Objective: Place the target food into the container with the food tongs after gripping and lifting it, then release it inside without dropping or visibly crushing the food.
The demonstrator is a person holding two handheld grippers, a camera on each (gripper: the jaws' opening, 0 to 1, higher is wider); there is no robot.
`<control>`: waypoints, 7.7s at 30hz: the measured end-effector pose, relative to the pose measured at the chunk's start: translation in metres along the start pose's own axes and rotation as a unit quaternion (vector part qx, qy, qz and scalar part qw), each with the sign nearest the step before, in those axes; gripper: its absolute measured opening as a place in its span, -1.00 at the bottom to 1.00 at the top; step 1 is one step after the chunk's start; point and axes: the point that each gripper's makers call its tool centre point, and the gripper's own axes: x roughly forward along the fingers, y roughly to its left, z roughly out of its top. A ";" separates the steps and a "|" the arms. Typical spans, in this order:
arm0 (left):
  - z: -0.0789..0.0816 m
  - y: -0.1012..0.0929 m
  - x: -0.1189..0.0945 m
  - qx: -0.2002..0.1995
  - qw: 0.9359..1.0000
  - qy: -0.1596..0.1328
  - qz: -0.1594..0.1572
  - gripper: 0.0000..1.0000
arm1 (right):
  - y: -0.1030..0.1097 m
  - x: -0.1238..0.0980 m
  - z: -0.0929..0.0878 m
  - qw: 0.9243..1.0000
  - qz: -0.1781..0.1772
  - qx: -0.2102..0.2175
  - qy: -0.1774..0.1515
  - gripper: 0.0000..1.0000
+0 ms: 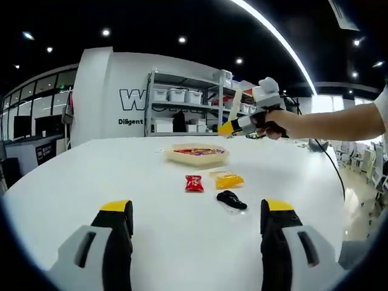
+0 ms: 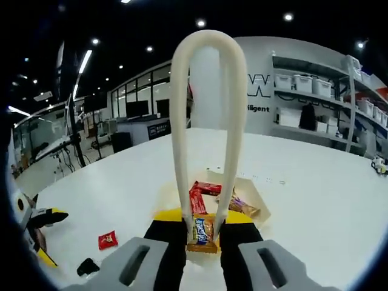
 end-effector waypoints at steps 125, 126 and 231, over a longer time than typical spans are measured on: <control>-0.001 -0.011 -0.006 -0.010 1.000 0.003 -0.025 0.60 | 0.155 -0.062 -0.095 0.984 0.134 -0.099 0.070 -0.74; 0.000 -0.012 -0.006 -0.012 1.000 -0.001 -0.026 0.61 | 0.155 -0.065 -0.089 0.985 0.137 -0.087 0.065 -0.73; 0.000 -0.012 -0.003 0.028 0.999 -0.008 -0.024 0.73 | 0.024 0.022 -0.011 0.998 0.038 -0.045 0.035 -0.64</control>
